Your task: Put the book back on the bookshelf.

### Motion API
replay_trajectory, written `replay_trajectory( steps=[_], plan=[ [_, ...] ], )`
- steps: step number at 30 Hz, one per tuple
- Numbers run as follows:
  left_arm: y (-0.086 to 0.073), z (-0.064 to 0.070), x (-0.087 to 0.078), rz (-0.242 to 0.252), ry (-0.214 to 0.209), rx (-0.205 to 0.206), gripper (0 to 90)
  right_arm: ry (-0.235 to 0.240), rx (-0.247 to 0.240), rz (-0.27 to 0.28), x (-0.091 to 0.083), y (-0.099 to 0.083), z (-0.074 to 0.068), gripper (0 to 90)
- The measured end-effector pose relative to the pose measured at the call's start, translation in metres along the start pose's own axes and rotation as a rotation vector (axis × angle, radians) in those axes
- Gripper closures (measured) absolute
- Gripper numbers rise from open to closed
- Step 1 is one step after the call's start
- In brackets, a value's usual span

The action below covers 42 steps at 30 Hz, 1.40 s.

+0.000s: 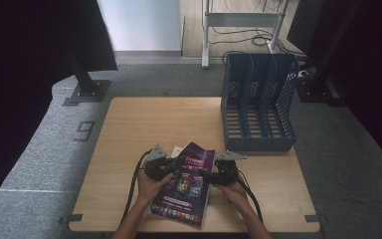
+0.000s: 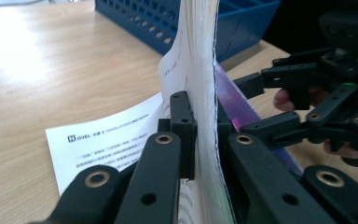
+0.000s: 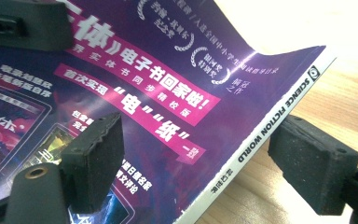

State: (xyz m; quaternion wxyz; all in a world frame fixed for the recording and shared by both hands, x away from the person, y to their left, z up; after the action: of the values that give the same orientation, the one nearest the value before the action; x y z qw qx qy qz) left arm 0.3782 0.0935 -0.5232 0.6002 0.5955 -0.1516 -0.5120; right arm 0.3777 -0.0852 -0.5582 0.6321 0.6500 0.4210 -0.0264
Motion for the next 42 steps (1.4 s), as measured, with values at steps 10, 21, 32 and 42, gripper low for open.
replay_trajectory(
  steps=[10,21,32,42],
  plan=[
    [-0.013,-0.012,0.011,-0.052,0.015,-0.028,86.3,-0.019,-0.004,-0.037,0.012,-0.007,0.003,18.3],
    [-0.019,-0.017,0.016,-0.074,0.029,-0.040,86.3,-0.031,-0.005,-0.059,0.023,-0.010,0.005,20.6],
    [-0.021,-0.020,0.016,-0.079,0.031,-0.045,86.3,-0.039,0.002,-0.080,0.039,-0.007,0.010,28.0],
    [-0.021,-0.020,0.016,-0.073,0.035,-0.048,86.0,-0.055,0.042,-0.076,0.040,-0.004,0.019,48.9]
  ],
)
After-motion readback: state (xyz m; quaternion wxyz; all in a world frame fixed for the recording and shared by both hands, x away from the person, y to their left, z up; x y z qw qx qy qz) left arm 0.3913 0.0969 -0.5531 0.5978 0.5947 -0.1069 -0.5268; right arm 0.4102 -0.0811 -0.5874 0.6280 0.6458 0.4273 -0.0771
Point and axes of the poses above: each handheld gripper's, and its own axes: x roughly forward along the jaws, y roughly out of its top, z roughly to its right, the point moved 6 cm from there along x, roughly forward along the jaws, and after that the axes turned 6 degrees about -y, right-handed, at the moved point
